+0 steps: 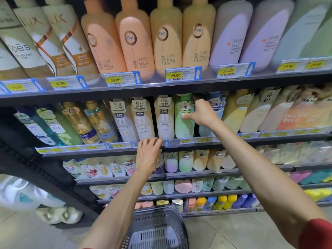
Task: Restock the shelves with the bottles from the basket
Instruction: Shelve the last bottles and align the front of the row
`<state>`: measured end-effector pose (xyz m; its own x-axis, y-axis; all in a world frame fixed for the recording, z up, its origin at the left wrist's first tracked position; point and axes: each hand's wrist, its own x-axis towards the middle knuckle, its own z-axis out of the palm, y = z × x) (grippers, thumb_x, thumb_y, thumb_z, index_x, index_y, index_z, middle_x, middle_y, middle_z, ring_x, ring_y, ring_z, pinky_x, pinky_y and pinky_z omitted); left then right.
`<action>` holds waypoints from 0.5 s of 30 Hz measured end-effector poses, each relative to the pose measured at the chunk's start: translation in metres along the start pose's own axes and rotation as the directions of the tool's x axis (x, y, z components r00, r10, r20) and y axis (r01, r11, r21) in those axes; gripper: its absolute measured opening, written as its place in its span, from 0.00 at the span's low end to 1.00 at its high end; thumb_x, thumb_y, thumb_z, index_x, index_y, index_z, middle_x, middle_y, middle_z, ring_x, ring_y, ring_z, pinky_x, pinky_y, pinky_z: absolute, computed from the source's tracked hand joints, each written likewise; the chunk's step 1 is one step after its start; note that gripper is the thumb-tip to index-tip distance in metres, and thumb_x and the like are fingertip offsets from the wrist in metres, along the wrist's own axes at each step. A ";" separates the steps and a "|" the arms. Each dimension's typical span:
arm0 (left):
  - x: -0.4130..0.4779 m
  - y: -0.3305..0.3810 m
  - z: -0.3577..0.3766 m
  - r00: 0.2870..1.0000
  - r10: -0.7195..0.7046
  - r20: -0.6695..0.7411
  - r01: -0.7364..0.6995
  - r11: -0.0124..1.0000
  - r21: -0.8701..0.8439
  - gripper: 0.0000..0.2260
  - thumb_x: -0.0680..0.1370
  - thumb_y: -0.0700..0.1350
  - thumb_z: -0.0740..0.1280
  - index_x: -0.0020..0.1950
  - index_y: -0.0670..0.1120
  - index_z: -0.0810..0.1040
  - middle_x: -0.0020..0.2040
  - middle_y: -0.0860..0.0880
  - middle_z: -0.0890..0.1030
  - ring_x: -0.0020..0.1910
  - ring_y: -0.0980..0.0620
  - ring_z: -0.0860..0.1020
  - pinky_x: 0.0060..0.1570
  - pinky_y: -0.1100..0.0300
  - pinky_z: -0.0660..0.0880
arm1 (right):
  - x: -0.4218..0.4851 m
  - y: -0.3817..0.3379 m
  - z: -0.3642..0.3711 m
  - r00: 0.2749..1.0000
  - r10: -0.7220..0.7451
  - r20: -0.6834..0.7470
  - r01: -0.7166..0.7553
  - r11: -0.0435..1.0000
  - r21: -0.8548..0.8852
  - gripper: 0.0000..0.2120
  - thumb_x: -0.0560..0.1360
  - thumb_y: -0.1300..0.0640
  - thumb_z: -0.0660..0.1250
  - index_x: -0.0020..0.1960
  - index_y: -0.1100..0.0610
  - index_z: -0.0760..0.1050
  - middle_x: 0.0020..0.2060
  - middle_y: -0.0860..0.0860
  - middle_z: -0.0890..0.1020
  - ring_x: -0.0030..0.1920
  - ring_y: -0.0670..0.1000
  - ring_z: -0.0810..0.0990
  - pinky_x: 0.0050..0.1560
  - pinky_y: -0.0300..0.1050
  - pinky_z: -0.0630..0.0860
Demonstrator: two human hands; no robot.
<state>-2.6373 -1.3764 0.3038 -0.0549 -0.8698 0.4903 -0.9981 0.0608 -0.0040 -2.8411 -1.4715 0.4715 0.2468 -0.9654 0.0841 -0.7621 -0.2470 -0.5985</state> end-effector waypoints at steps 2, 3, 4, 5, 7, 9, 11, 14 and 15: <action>0.000 0.000 -0.003 1.000 -0.008 0.029 0.008 1.000 -0.005 0.17 0.73 0.46 0.76 0.58 0.49 0.75 0.52 0.50 0.79 0.46 0.44 0.73 0.50 0.50 0.72 | -0.003 0.000 0.002 0.998 -0.004 -0.057 0.004 1.000 -0.001 0.27 0.68 0.48 0.80 0.51 0.69 0.76 0.45 0.63 0.82 0.46 0.63 0.81 0.44 0.56 0.77; -0.001 0.001 -0.005 0.999 -0.008 0.039 0.008 1.000 -0.005 0.17 0.73 0.46 0.76 0.58 0.50 0.76 0.52 0.50 0.79 0.46 0.44 0.73 0.50 0.50 0.72 | -0.005 0.001 0.003 0.996 -0.010 -0.090 0.010 1.000 0.000 0.27 0.67 0.48 0.80 0.49 0.69 0.76 0.44 0.63 0.82 0.45 0.63 0.80 0.41 0.56 0.76; -0.001 0.001 -0.006 0.999 -0.004 0.049 0.005 1.000 -0.006 0.17 0.73 0.46 0.75 0.59 0.50 0.76 0.52 0.50 0.79 0.47 0.44 0.73 0.50 0.50 0.71 | -0.007 0.003 0.005 0.993 -0.014 -0.121 0.014 1.000 -0.001 0.26 0.67 0.48 0.81 0.47 0.69 0.76 0.42 0.62 0.82 0.44 0.62 0.80 0.39 0.55 0.75; -0.001 0.001 -0.008 0.998 0.000 0.059 0.001 1.000 -0.008 0.17 0.73 0.46 0.75 0.59 0.49 0.76 0.53 0.50 0.79 0.47 0.44 0.74 0.51 0.50 0.72 | -0.009 0.004 0.005 0.989 -0.019 -0.145 0.018 1.000 -0.006 0.25 0.67 0.48 0.81 0.45 0.68 0.75 0.40 0.60 0.81 0.43 0.61 0.80 0.37 0.54 0.73; -0.002 0.002 -0.012 0.996 0.005 0.086 -0.003 1.000 -0.020 0.16 0.74 0.47 0.73 0.61 0.49 0.76 0.54 0.49 0.79 0.49 0.44 0.74 0.51 0.50 0.72 | -0.012 0.005 0.007 0.984 -0.033 -0.177 0.027 0.999 -0.034 0.24 0.67 0.47 0.80 0.44 0.65 0.74 0.39 0.57 0.79 0.42 0.59 0.78 0.38 0.52 0.73; -0.002 0.003 -0.017 0.993 0.006 0.119 -0.001 0.999 -0.039 0.16 0.76 0.47 0.71 0.62 0.49 0.76 0.55 0.49 0.79 0.50 0.43 0.74 0.52 0.50 0.73 | -0.015 0.007 0.007 0.979 -0.053 -0.195 0.041 0.997 -0.067 0.23 0.68 0.46 0.79 0.46 0.63 0.74 0.41 0.56 0.78 0.43 0.58 0.78 0.38 0.51 0.73; -0.003 0.004 -0.021 0.988 0.006 0.154 0.002 0.999 -0.049 0.16 0.76 0.46 0.69 0.64 0.48 0.75 0.57 0.48 0.78 0.52 0.43 0.74 0.54 0.50 0.72 | -0.017 0.008 0.008 0.976 -0.074 -0.204 0.056 0.994 -0.091 0.23 0.70 0.47 0.78 0.51 0.64 0.74 0.45 0.57 0.79 0.45 0.57 0.77 0.39 0.48 0.71; -0.002 0.006 -0.027 0.978 -0.010 0.207 0.024 0.998 -0.065 0.19 0.75 0.44 0.68 0.66 0.47 0.74 0.59 0.47 0.78 0.54 0.43 0.73 0.58 0.50 0.71 | -0.022 0.012 0.009 0.973 -0.104 -0.208 0.080 0.990 -0.119 0.26 0.73 0.49 0.75 0.63 0.65 0.73 0.55 0.60 0.80 0.55 0.59 0.78 0.50 0.49 0.74; -0.002 0.007 -0.028 0.975 -0.014 0.222 0.031 0.997 -0.073 0.19 0.75 0.43 0.67 0.66 0.46 0.74 0.60 0.46 0.77 0.55 0.42 0.73 0.59 0.50 0.70 | -0.025 0.013 0.008 0.972 -0.110 -0.208 0.087 0.989 -0.117 0.28 0.74 0.50 0.74 0.66 0.65 0.72 0.58 0.61 0.79 0.59 0.60 0.77 0.53 0.49 0.74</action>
<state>-2.6433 -1.3604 0.3273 -0.0449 -0.9576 0.2847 -0.9948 0.0690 0.0750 -2.8519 -1.4502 0.4551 0.1996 -0.9284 0.3135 -0.8024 -0.3385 -0.4915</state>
